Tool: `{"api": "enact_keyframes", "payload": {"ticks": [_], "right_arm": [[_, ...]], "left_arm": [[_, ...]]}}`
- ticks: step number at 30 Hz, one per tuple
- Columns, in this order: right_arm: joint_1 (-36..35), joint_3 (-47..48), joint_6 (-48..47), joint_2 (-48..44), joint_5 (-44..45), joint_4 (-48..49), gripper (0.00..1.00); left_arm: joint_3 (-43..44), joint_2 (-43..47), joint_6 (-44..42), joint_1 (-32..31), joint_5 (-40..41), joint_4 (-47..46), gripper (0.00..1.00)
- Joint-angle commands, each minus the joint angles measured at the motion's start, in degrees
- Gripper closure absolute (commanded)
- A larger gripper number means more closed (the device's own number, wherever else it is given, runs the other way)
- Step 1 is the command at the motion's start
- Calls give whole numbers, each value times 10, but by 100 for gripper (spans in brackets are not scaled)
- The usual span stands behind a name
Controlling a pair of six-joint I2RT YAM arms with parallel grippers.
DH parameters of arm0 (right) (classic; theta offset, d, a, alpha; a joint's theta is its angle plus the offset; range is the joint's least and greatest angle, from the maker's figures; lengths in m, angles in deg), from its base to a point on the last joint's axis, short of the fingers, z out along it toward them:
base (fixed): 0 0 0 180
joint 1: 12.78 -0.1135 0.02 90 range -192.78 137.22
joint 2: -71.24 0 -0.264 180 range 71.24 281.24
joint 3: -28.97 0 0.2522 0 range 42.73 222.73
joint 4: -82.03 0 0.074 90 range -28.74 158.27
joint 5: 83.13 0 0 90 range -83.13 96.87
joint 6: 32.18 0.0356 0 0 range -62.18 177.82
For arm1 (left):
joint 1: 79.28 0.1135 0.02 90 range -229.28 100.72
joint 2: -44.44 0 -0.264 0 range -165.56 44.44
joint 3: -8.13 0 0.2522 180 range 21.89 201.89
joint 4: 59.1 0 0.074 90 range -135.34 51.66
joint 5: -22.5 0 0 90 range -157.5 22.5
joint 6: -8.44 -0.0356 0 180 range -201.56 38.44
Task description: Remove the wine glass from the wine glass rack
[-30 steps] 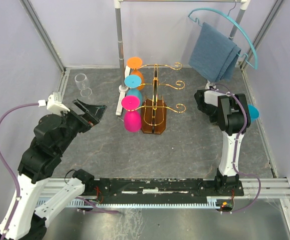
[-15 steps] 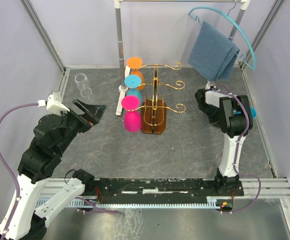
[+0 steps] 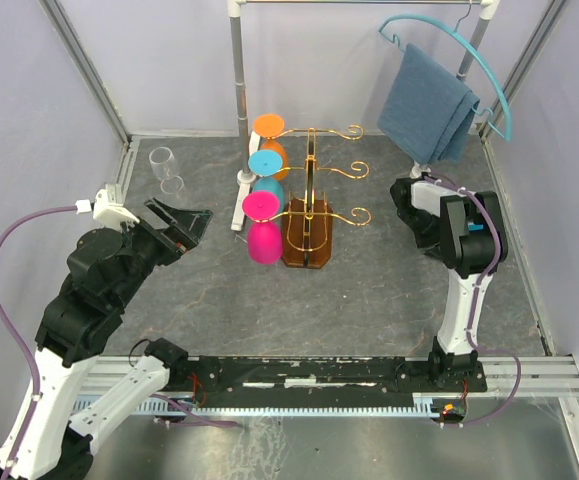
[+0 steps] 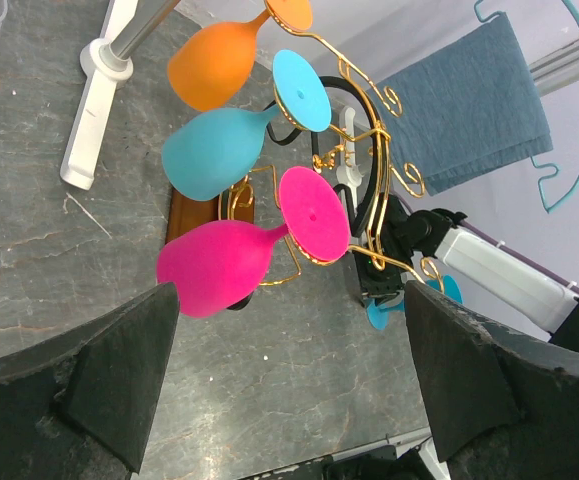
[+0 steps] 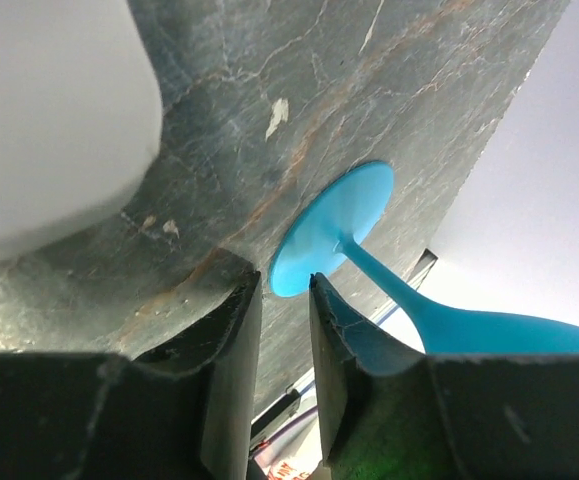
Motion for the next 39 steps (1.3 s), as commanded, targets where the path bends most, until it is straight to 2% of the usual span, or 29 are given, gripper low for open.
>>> {"api": "enact_keyframes", "payload": {"ticks": [1, 9, 17, 25, 31, 35, 39], "right_arm": [[-3, -18, 6, -22, -90, 31, 64], [-7, -34, -5, -117, -198, 45, 61], [-13, -50, -8, -227, -390, 87, 62], [-43, -42, 11, -390, -468, 100, 67], [-78, 73, 16, -473, -448, 64, 70], [-124, 186, 10, -467, -443, 19, 75], [-158, 236, 15, -468, -472, 16, 76]], "left_arm": [[16, 0, -19, 0, 5, -15, 1], [6, -3, -22, 0, 13, -15, 1], [-1, -3, -17, 0, 19, -17, 1], [-2, -26, -29, -1, 48, 1, 1], [3, -69, -59, 0, 74, 3, 1], [16, -100, -81, -1, 94, -25, 1], [33, -146, -96, 0, 74, -51, 1]]}}
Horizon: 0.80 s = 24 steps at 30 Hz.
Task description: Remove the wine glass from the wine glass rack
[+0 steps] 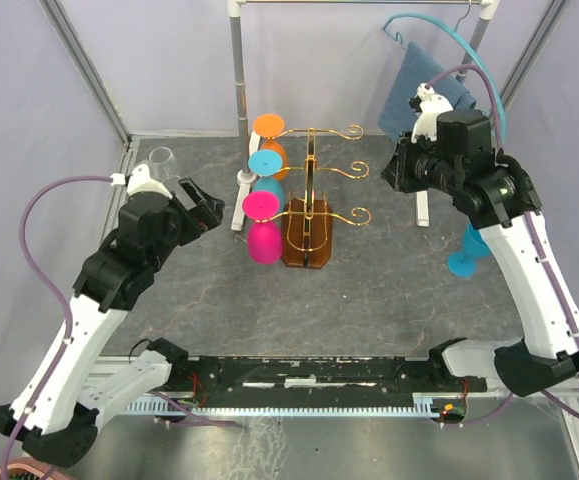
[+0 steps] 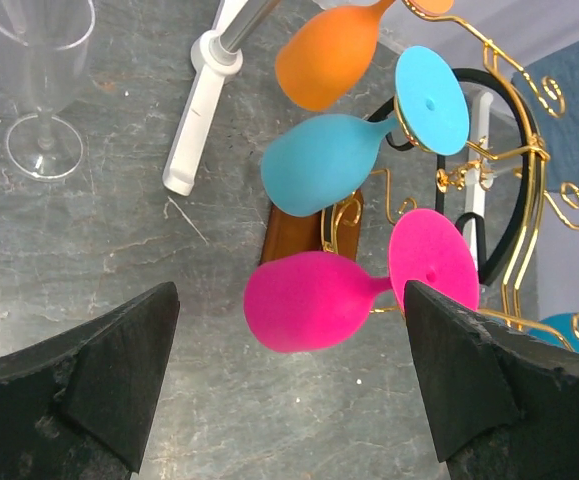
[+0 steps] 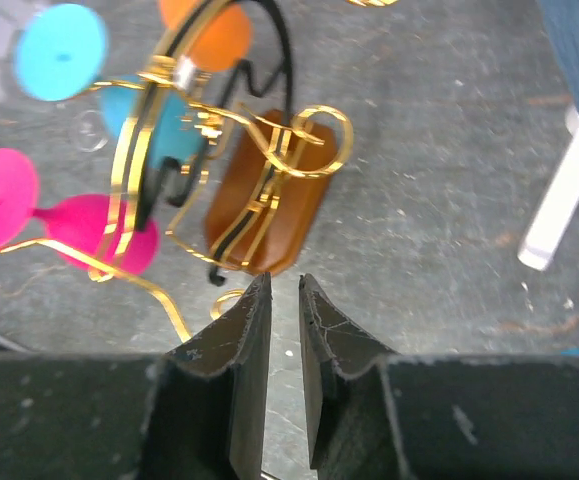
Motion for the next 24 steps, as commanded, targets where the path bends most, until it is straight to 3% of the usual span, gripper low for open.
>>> {"api": "enact_keyframes", "payload": {"ticks": [1, 4, 9, 24], "right_arm": [[-29, 43, 10, -12, -36, -14, 76], [-37, 52, 26, -12, -93, 6, 77], [-44, 50, 24, -15, -94, 10, 77], [-44, 28, 18, -55, -57, 37, 75]], "left_arm": [[32, -38, -41, -1, -6, -62, 0], [25, -59, -40, -1, -45, -100, 6], [23, -87, -25, -1, -109, -142, 21], [5, -124, 24, -1, -171, -148, 34]]}}
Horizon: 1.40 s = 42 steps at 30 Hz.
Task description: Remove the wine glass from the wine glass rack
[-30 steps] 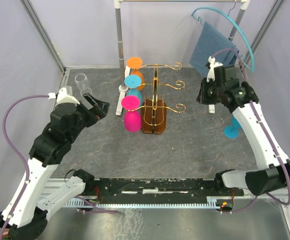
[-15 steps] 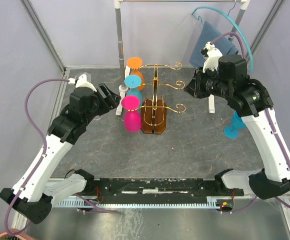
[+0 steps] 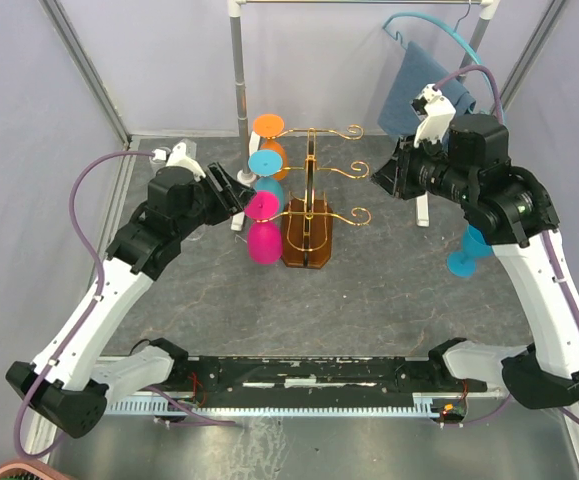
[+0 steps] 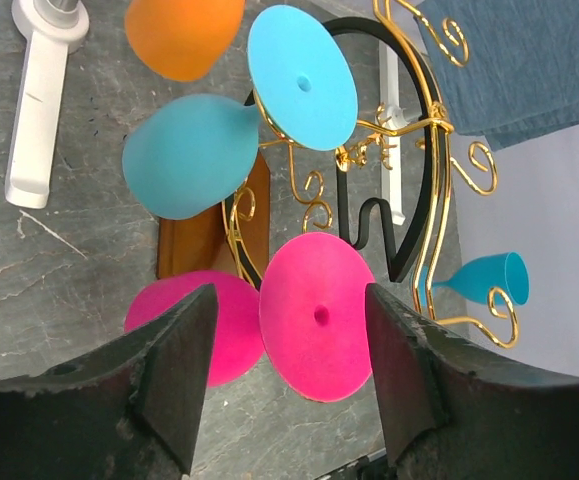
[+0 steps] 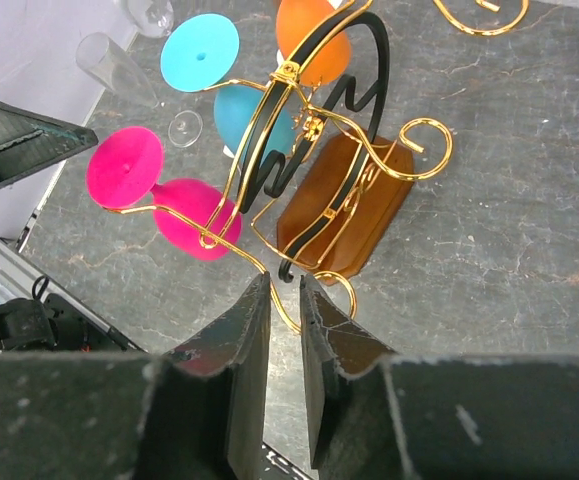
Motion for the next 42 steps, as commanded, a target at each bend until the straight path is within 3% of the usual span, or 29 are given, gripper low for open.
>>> {"api": "enact_keyframes", "payload": {"ticks": [1, 6, 10, 16, 29, 42], "right_arm": [[-2, 1, -3, -18, 21, 25, 74], [-2, -1, -6, -23, 31, 23, 74], [-2, -2, -8, -24, 37, 23, 73], [-1, -3, -11, -26, 42, 24, 73], [-2, -5, -27, -38, 72, 14, 71], [-2, -12, -24, -39, 71, 17, 70]], "left_arm": [[-2, -13, 18, -1, -27, -12, 37], [-7, -12, 24, 0, -44, -20, 62], [-9, -6, 28, 0, -47, -22, 68], [-16, 2, 40, -1, -60, -35, 96], [-56, 13, 89, 0, -124, -97, 97], [-25, 93, 31, -1, 8, 29, 97]]}}
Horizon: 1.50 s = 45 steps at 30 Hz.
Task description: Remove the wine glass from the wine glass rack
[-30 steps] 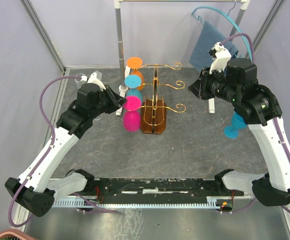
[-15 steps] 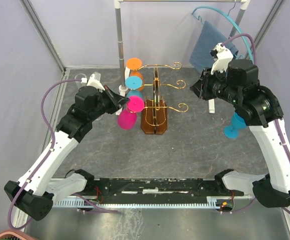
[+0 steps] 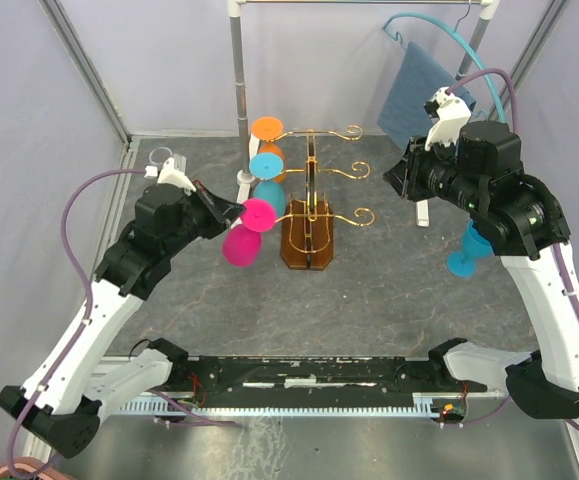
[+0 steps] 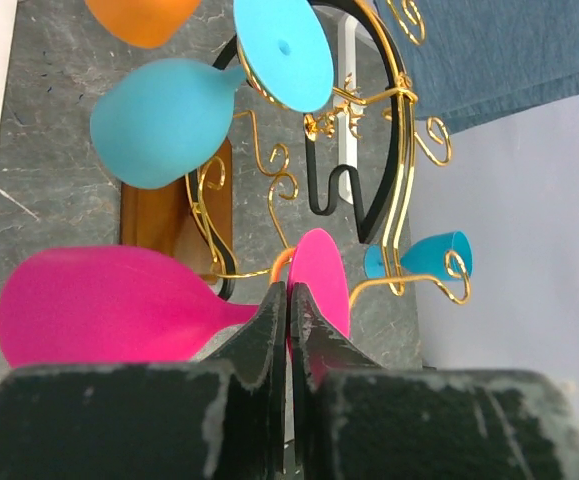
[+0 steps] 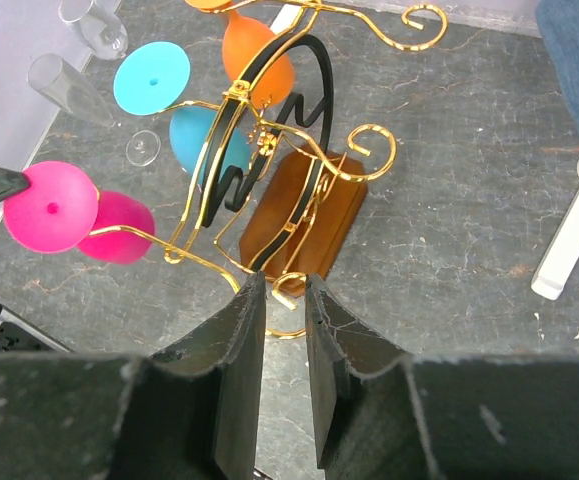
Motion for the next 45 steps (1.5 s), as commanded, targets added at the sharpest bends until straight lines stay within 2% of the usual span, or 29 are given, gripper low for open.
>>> {"api": "enact_keyframes", "payload": {"ticks": [1, 8, 18, 25, 33, 40, 43, 45], "right_arm": [[-2, -3, -3, -8, 6, 18, 70], [-1, -4, 1, -9, 2, 18, 70], [-2, 1, -3, -11, 1, 10, 70], [-2, 3, -5, -10, 0, 4, 70], [-1, 6, -10, -12, -4, 1, 70], [-1, 3, -10, -14, -11, 6, 70], [-2, 2, 6, 0, -46, 15, 70], [-2, -4, 27, 14, -113, 35, 70]], "left_arm": [[19, 40, -28, -2, 27, 34, 97], [-31, 39, 16, -1, -83, -49, 97], [-51, -23, 44, -1, -125, -182, 97], [-10, -41, -11, 2, -38, -189, 97], [2, 14, -72, 38, 66, -164, 97], [30, 63, -133, 43, 128, -91, 97], [70, 65, -197, 44, 132, -58, 97], [98, 53, -247, 43, 97, -41, 97]]}}
